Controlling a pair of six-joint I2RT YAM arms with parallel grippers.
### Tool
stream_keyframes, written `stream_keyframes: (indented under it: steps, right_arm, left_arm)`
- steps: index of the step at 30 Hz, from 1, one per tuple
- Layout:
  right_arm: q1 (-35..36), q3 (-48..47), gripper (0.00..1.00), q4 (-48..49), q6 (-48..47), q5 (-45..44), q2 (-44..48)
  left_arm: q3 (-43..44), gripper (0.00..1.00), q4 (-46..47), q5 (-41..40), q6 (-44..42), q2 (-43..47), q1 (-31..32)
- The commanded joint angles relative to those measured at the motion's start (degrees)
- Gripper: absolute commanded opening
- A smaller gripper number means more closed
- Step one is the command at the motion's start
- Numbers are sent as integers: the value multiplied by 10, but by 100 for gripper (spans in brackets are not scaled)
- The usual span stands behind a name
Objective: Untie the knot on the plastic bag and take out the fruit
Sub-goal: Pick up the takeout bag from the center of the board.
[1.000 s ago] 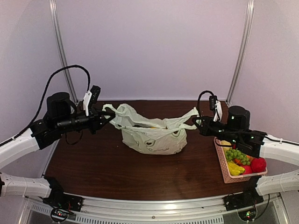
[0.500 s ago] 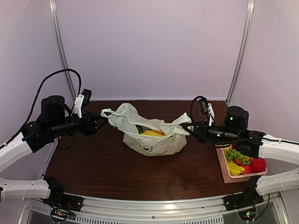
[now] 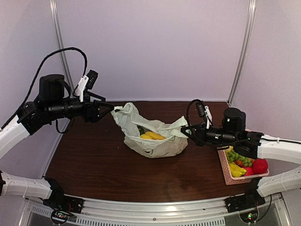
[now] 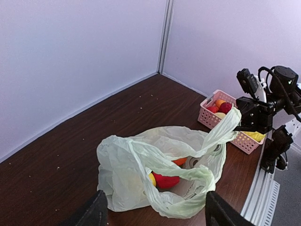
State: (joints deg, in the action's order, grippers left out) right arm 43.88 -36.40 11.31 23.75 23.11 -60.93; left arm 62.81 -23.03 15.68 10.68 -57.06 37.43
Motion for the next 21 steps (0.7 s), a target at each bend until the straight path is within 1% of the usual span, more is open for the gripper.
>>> stream_keyframes:
  steps: [1, 7, 12, 15, 16, 17, 18, 21]
  right_arm:
    - [3, -17, 0, -2, -9, 0, 1]
    - [4, -17, 0, -2, -9, -5, 0]
    - [4, -17, 0, -5, -11, -6, 0]
    - [4, -17, 0, -4, -11, -7, -2]
    - [4, -17, 0, -4, -11, -7, -2]
    - [4, -17, 0, -4, -10, -9, -2]
    - [4, -16, 0, -5, -10, -13, -2]
    - [4, -16, 0, -14, -2, -59, 2]
  left_arm:
    - [52, 72, -42, 33, -67, -22, -4]
    - [70, 75, -55, 76, -94, -49, 0]
    - [70, 77, -55, 71, -109, -54, 6]
    - [73, 72, -56, 69, -119, -64, 8]
    - [74, 66, -56, 68, -119, -68, 9]
    - [76, 62, -56, 67, -119, -71, 10]
    - [79, 50, -55, 64, -118, -75, 11]
    - [82, 22, -47, 42, -109, -85, 11]
